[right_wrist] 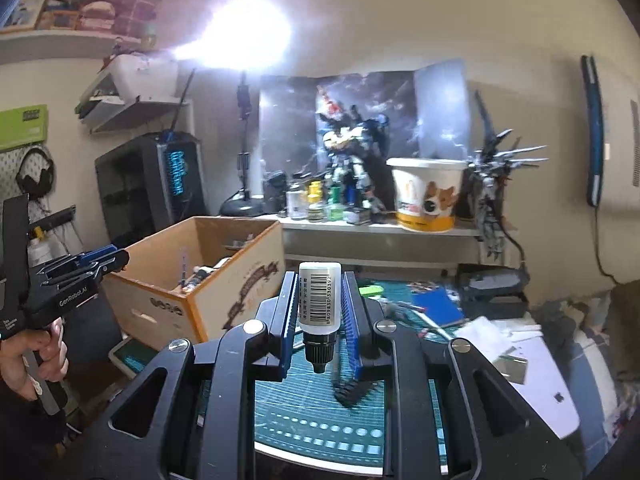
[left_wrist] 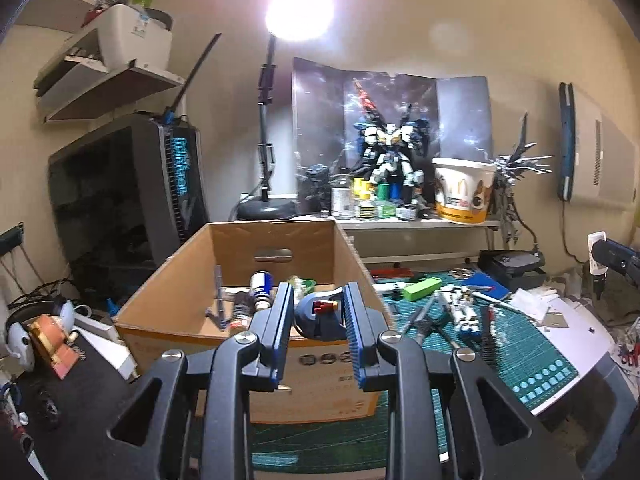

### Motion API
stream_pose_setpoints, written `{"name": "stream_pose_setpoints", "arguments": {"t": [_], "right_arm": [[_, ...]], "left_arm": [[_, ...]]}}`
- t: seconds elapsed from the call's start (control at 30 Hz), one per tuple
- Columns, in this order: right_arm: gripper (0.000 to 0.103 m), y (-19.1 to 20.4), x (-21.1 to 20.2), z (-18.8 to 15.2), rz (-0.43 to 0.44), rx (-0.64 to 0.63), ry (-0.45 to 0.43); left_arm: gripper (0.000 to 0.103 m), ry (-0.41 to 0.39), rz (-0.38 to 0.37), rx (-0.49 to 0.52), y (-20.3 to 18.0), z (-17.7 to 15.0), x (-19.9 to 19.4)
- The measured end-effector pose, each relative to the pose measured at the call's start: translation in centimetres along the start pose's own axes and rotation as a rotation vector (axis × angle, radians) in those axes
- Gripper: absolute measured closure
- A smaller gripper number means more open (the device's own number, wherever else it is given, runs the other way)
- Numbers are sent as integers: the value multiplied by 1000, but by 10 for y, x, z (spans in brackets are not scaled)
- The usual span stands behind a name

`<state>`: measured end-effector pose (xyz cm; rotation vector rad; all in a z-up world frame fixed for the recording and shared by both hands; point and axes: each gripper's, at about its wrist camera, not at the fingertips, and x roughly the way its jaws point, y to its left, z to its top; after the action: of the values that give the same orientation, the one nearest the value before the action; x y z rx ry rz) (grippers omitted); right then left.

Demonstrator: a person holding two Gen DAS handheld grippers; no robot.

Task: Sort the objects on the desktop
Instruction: 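Lift and carry the blue-and-red part with left tool while right tool carries the bottle toward the box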

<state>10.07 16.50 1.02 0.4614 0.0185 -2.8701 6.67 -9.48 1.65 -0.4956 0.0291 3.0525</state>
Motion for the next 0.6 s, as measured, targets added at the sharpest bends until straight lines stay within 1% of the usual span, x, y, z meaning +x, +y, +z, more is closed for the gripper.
{"name": "stream_pose_setpoints", "arguments": {"t": [0.17, 0.27, 0.6], "right_arm": [[83, 15, 17, 1, 65, -18, 16], [83, 24, 25, 2, 124, -14, 26], [83, 61, 51, 2, 233, -68, 48]], "left_arm": [[77, 8, 54, -21, 18, -3, -6], [77, 16, 83, -30, 27, -6, -9], [77, 30, 185, -60, 57, -14, -23]]}}
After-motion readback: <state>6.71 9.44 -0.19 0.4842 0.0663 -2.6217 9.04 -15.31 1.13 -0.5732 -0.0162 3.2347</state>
